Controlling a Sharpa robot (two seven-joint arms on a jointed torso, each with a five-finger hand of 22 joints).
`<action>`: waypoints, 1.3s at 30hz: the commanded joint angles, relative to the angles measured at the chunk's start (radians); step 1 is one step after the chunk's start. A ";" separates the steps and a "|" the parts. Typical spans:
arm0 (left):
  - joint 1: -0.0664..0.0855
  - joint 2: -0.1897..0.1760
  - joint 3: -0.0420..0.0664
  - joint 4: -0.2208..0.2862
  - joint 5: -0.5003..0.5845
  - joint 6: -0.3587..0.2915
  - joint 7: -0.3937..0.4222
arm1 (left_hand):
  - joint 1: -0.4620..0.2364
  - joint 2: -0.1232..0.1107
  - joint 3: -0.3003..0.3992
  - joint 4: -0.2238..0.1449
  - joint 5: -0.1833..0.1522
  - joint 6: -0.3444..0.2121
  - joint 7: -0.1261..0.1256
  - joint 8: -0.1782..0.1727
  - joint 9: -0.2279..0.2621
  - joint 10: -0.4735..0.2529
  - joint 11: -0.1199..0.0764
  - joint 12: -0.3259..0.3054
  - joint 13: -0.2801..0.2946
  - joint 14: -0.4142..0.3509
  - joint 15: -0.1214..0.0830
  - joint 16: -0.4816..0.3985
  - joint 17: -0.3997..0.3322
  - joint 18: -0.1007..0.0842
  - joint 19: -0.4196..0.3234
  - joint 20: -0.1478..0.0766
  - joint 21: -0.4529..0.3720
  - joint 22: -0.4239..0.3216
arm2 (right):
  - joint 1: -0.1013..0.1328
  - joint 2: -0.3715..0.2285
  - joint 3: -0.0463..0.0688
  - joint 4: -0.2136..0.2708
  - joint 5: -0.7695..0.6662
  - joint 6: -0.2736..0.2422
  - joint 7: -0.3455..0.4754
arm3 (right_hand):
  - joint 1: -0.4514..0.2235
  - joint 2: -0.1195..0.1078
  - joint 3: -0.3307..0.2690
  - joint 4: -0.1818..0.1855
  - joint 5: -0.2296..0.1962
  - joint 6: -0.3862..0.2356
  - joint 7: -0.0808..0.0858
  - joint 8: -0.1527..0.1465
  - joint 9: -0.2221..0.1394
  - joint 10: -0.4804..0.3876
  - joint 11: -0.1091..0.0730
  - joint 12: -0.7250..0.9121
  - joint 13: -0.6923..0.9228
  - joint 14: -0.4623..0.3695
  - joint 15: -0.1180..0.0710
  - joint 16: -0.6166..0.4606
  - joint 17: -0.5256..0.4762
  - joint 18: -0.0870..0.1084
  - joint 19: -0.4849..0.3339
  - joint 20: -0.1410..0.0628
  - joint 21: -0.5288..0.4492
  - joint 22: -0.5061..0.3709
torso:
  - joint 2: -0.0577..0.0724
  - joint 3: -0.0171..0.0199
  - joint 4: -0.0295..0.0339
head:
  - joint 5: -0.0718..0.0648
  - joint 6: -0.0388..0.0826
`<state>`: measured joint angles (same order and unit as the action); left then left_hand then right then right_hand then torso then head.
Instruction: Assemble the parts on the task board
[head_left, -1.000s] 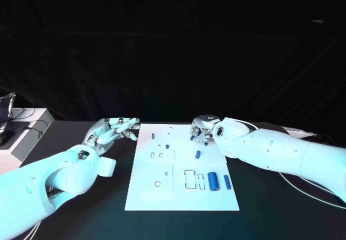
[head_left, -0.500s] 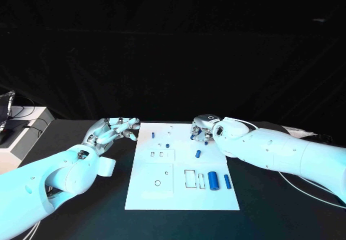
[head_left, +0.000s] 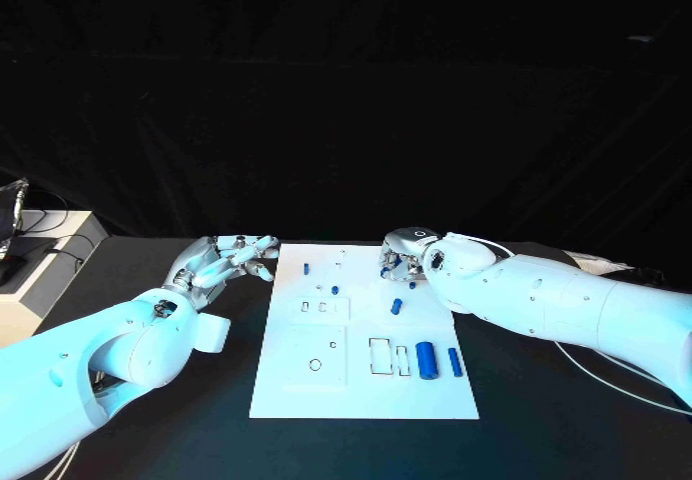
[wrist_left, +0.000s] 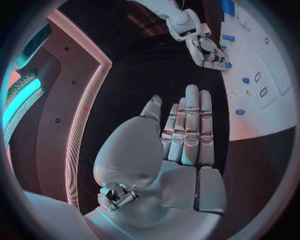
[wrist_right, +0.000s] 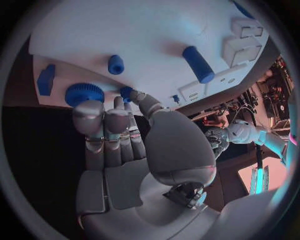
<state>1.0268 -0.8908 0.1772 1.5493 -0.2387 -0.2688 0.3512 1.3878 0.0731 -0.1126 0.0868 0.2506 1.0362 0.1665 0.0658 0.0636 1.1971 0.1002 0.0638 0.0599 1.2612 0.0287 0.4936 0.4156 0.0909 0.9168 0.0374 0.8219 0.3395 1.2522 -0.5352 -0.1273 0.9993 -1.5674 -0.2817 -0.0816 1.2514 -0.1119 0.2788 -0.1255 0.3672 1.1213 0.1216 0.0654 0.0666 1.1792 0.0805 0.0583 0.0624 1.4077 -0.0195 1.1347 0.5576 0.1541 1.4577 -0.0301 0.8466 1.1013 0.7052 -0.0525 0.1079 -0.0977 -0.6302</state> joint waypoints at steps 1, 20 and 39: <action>0.000 0.002 0.001 0.000 -0.004 0.020 0.000 | -0.002 -0.010 0.005 0.001 -0.001 -0.006 -0.003 -0.002 0.000 -0.009 0.001 -0.003 0.001 -0.001 0.001 -0.004 -0.001 0.008 -0.003 0.000 0.005 -0.001 | -0.003 0.005 -0.001 -0.002 -0.003 0.016 0.002 | 0.006 -0.001 0.002 -0.004 -0.004 -0.005 0.002 -0.003 0.000 -0.002 0.002 0.000 -0.001 -0.004 0.004 0.003 -0.002 0.022 0.030 0.001 -0.008 0.008 | 0.001 -0.0011 0.0009 | -0.001 0.001; 0.000 0.002 0.001 -0.002 -0.004 0.021 -0.002 | 0.002 -0.004 0.008 -0.001 -0.003 -0.004 -0.004 -0.002 0.000 -0.007 0.001 -0.003 0.001 -0.001 0.000 -0.003 -0.002 0.008 -0.003 0.000 0.006 -0.003 | -0.006 0.017 -0.001 -0.014 -0.007 0.006 -0.011 | 0.049 0.062 0.118 -0.077 -0.011 0.081 -0.004 0.000 0.007 0.111 -0.029 0.001 0.001 -0.005 -0.018 0.007 0.010 0.000 0.033 -0.018 0.022 0.087 | 0.003 -0.0031 0.0005 | 0.002 0.001; 0.000 -0.003 0.001 0.002 -0.005 0.021 -0.003 | 0.003 -0.004 0.009 -0.003 -0.003 -0.004 -0.004 -0.002 0.000 -0.007 0.001 -0.004 0.001 -0.001 0.000 -0.002 -0.004 0.008 -0.003 0.000 0.008 -0.005 | -0.006 0.003 0.017 0.058 0.022 -0.203 -0.049 | 0.031 0.089 0.117 -0.119 -0.021 0.111 -0.013 -0.001 0.011 0.128 -0.036 0.000 0.000 -0.003 -0.024 0.005 0.034 -0.015 0.039 -0.027 0.032 0.172 | 0.005 -0.0058 0.0032 | 0.010 0.008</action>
<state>1.0268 -0.8938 0.1772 1.5478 -0.2398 -0.2642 0.3440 1.3878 0.0731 -0.1100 0.0841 0.2506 1.0363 0.1664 0.0658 0.0635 1.1972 0.1002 0.0638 0.0598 1.2612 0.0287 0.4936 0.4129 0.0909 0.9167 0.0375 0.8259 0.3356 1.2458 -0.5354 -0.1113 1.0547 -1.5488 -0.4128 -0.1094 1.2818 -0.0337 0.3985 -0.2437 0.3497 1.2241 0.1093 0.0601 0.0760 1.2627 0.0745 0.0553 0.0592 1.4063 -0.0357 1.1388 0.5913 0.1322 1.4598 -0.0441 0.8832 1.2715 0.7082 -0.0576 0.1107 -0.0895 -0.6229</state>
